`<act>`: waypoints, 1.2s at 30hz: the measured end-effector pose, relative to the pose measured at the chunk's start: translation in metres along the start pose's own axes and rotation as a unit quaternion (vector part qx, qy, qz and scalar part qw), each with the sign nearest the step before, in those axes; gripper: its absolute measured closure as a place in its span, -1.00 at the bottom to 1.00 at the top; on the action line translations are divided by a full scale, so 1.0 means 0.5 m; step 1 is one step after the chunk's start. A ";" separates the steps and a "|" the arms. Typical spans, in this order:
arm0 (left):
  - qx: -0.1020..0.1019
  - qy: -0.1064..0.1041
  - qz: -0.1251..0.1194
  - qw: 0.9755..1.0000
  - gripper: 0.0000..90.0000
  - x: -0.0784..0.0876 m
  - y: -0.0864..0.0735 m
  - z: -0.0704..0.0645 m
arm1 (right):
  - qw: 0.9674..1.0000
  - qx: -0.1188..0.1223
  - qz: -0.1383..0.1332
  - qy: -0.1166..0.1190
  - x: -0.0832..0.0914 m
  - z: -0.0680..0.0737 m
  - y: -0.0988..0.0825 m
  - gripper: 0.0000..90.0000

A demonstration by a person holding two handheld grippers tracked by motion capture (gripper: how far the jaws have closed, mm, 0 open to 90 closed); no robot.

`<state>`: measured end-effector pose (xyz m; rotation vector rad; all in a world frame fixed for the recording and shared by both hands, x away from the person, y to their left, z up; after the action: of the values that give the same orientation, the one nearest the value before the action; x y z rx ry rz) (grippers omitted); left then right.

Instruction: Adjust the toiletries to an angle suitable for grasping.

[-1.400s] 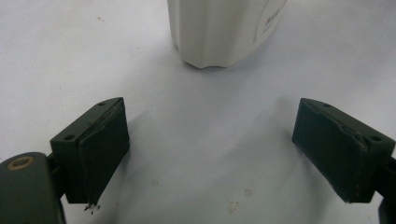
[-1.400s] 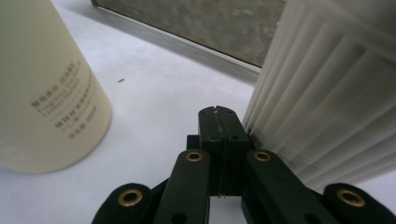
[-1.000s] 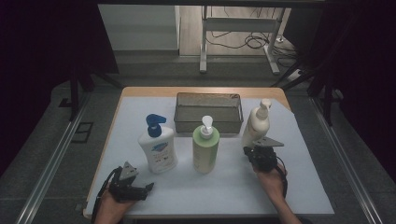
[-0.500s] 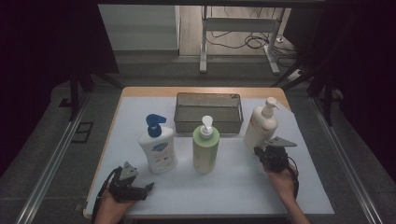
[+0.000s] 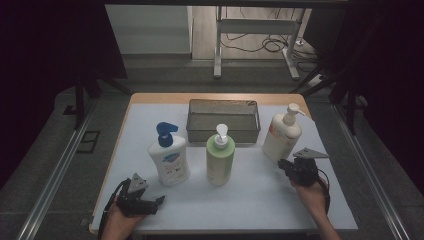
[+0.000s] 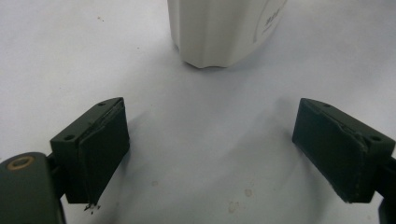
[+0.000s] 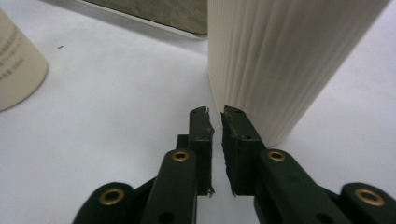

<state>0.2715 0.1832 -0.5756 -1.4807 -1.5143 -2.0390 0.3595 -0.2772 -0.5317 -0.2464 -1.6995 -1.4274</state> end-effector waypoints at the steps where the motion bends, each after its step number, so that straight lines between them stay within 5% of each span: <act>1: 0.000 0.000 0.000 1.000 -0.76 0.000 0.000 0.000 | 1.000 0.000 -0.003 0.007 0.013 -0.001 0.003 0.72; 21: 0.000 0.000 0.001 1.000 -0.76 0.000 0.000 0.000 | 1.000 0.004 -0.010 0.018 0.102 -0.025 0.057 0.12; 36: 0.000 0.000 0.001 1.000 -0.76 0.000 0.000 0.000 | 1.000 -0.001 -0.016 0.017 0.122 -0.053 0.106 -0.19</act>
<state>0.2714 0.1833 -0.5756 -1.4819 -1.5126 -2.0381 0.3700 -0.3056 -0.4522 -0.1958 -1.6803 -1.4491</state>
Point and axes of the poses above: each handheld gripper's, and its own axes: x roughly backward along the jaws, y roughly out of its top, z roughly to its left, the point moved 7 cm from there along -x, roughly forward along the jaws, and after that the axes turned 6 degrees about z, right-handed, at the moved point
